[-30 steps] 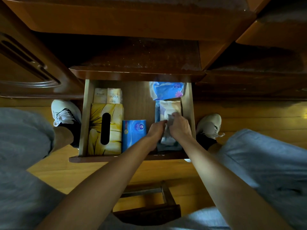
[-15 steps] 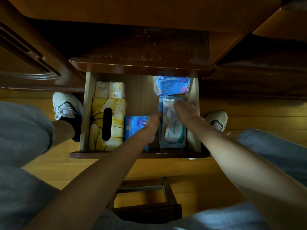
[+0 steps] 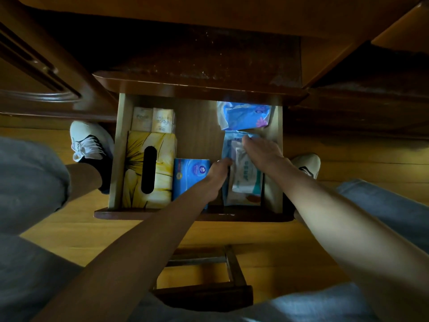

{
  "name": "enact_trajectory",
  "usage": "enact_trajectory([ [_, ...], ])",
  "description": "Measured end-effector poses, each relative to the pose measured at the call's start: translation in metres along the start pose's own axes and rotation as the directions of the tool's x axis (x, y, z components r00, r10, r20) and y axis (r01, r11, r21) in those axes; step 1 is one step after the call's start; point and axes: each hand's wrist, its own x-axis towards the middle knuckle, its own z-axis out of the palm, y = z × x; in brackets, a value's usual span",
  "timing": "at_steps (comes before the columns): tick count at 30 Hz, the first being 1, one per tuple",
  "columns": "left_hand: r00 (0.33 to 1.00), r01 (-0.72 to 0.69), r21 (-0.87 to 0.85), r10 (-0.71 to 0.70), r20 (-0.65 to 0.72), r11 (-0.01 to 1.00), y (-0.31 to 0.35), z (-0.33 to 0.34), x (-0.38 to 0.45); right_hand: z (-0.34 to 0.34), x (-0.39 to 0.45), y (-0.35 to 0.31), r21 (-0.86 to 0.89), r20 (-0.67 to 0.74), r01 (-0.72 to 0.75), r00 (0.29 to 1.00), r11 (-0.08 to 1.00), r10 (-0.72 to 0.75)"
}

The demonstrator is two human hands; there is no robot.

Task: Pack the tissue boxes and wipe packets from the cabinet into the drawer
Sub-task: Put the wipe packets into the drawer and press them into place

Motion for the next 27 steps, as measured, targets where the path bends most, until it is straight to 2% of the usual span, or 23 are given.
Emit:
enact_trajectory([
  [7,0.999,-0.033,0.023,0.033,0.024,0.999,-0.001,0.001,-0.006,0.008,-0.001,-0.003,-0.008,-0.044,-0.008,0.999,1.0,0.008],
  [11,0.998,-0.06,0.041,0.059,0.018,0.997,0.001,-0.001,-0.012,0.002,-0.009,-0.005,-0.012,-0.015,-0.045,0.999,0.999,0.045],
  [15,0.99,-0.137,0.187,0.142,-0.009,0.973,0.006,-0.003,-0.028,-0.006,-0.037,-0.002,-0.005,-0.048,-0.038,0.998,0.999,0.038],
  [19,0.949,-0.299,0.391,0.312,0.032,0.87,0.031,-0.005,-0.06,-0.04,-0.076,0.003,0.185,-0.122,-0.012,0.992,0.983,0.035],
  [21,0.902,-0.403,0.491,0.426,0.07,0.772,0.056,-0.008,-0.087,-0.068,-0.099,0.007,0.251,-0.214,-0.015,0.974,0.968,0.071],
  [23,0.809,-0.514,0.631,0.573,0.13,0.581,0.092,-0.012,-0.121,-0.106,-0.121,0.014,0.305,-0.328,-0.013,0.937,0.952,0.117],
  [24,0.741,-0.555,0.701,0.649,0.171,0.449,0.107,-0.015,-0.142,-0.122,-0.134,0.018,0.341,-0.376,-0.005,0.916,0.94,0.141],
  [26,0.519,-0.616,0.779,0.805,0.289,0.118,0.144,-0.018,-0.212,-0.168,-0.176,0.03,0.388,-0.515,0.024,0.834,0.921,0.196],
  [27,0.432,-0.599,0.8,0.832,0.348,-0.023,0.154,-0.022,-0.233,-0.18,-0.182,0.034,0.392,-0.554,0.051,0.81,0.919,0.192],
])
